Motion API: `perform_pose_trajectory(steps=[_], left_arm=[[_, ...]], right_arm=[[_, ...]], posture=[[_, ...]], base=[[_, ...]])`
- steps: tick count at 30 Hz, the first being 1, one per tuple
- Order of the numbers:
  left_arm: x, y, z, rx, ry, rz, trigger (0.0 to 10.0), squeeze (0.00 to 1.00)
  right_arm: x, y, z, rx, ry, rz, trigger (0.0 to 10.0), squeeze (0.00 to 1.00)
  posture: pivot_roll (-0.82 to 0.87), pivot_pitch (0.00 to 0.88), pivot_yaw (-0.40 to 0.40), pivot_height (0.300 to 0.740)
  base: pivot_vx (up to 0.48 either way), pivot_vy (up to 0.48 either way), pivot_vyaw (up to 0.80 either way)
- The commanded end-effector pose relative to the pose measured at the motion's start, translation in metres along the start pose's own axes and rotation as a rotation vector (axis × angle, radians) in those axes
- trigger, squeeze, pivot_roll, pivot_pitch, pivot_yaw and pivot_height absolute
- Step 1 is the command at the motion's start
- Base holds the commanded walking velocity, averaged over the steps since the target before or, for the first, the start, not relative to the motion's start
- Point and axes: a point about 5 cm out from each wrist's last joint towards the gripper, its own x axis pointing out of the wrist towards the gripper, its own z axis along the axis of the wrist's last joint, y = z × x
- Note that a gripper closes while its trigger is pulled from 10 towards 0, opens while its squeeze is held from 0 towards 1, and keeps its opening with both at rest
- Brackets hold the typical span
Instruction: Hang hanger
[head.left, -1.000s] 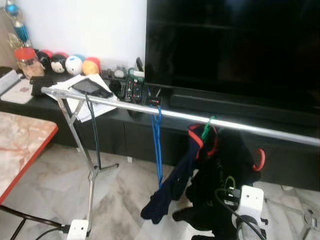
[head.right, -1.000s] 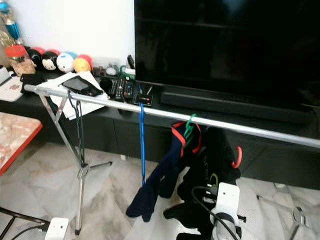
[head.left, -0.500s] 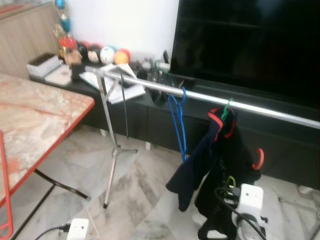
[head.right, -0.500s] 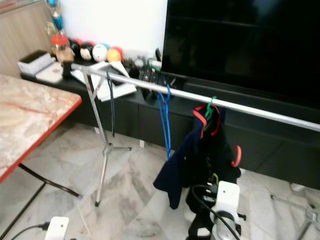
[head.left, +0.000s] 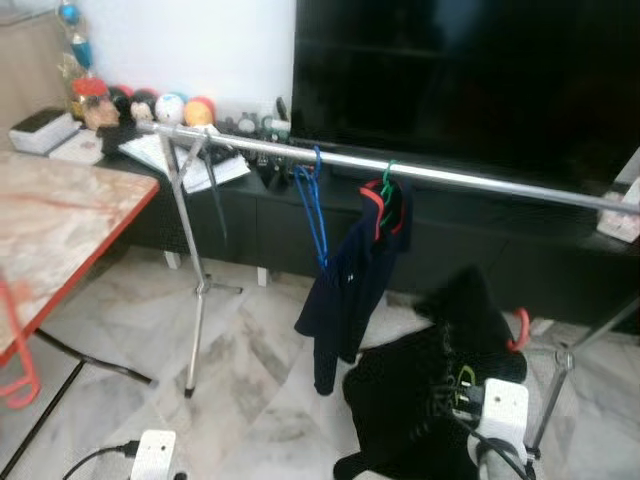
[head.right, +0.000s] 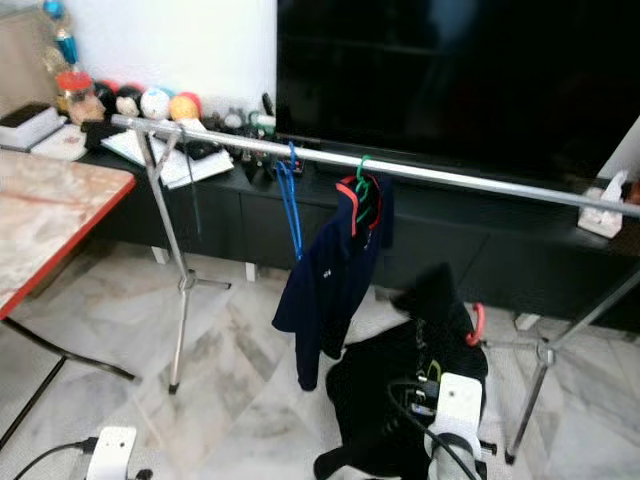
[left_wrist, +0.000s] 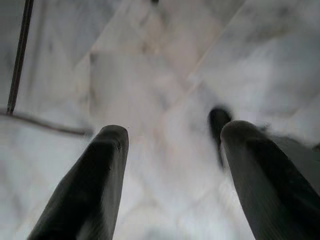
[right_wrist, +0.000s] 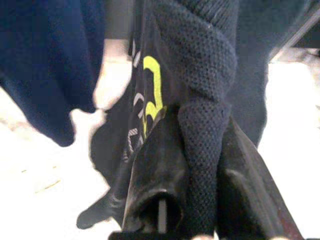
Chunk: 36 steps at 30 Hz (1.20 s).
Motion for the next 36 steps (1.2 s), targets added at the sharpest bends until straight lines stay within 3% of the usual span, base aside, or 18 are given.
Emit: perform_pose_trajectory(steps=[1,36], left_arm=[[-0.0004,-0.0038,-0.0030,-0.001,0.016,-0.010,10.0,0.00],[-0.0004,-0.0072,-0.0027,-0.005,0.015,-0.015,10.0,0.00]], right_arm=[[0.0005,-0.0070,0.0032,-0.002,-0.019,-0.021,10.0,0.00],[0.0090,-0.0026,0.0009,-0.043,0.042,0.073,10.0,0.00]], posture=[[-0.06,0.000,-0.062,0.740],[-0.06,0.000,-0.067,0.740]], base=[[-0.322,0.000,0.00],[-0.323,0.000,0.00]])
